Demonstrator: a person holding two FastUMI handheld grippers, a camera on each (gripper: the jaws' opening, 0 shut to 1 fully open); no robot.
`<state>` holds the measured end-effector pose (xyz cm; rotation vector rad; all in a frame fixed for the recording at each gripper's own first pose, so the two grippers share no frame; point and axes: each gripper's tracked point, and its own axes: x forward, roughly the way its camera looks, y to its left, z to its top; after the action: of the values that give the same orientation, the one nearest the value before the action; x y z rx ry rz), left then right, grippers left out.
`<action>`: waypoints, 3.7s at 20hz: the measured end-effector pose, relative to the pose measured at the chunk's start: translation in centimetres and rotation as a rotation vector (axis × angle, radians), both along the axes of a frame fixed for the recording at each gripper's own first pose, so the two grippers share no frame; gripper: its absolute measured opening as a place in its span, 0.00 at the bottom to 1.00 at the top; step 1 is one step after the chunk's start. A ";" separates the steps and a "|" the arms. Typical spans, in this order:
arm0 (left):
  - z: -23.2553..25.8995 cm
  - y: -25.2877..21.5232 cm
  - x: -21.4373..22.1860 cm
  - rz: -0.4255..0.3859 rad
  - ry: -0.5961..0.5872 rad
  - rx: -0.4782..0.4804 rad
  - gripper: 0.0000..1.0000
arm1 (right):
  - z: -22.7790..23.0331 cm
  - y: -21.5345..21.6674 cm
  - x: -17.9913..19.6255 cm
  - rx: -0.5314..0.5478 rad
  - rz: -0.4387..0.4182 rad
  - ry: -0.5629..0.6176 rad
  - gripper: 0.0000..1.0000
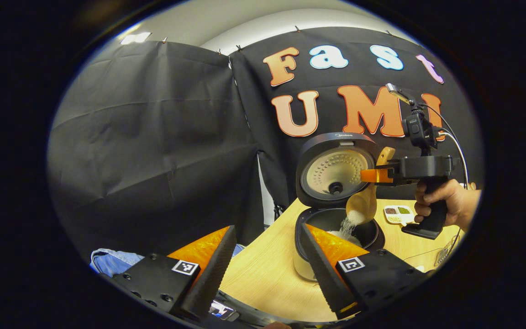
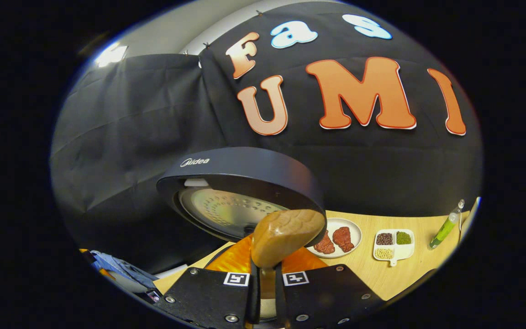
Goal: Close the left gripper, press the button to open the rice cooker; take a wooden spoon from the chopstick holder with the right hand, scoop a spoonful of rice and pour it into the rice cooker, then put the wooden spoon back into the chopstick holder.
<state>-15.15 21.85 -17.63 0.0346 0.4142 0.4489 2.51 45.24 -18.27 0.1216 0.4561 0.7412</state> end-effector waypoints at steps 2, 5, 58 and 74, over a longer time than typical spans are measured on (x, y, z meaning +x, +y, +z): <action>-0.4 0.2 -0.1 0.005 0.006 -0.008 0.95 | 0.2 0.2 -0.4 -0.032 0.027 -0.056 0.12; -0.8 0.4 -0.3 0.012 0.011 -0.017 0.95 | 1.0 0.8 -0.9 -0.077 0.071 -0.146 0.12; -0.3 -13.4 6.7 -0.254 0.044 -0.031 0.95 | -2.1 -41.9 -1.9 0.009 -0.593 0.128 0.12; 3.8 -15.4 12.3 -0.273 -0.025 -0.015 0.87 | -16.0 -50.0 -6.0 -0.132 -0.770 0.362 0.13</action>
<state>-2.83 6.41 -13.79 0.0695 0.3817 0.1773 -3.49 -4.79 -34.26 0.2890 0.7403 -0.0742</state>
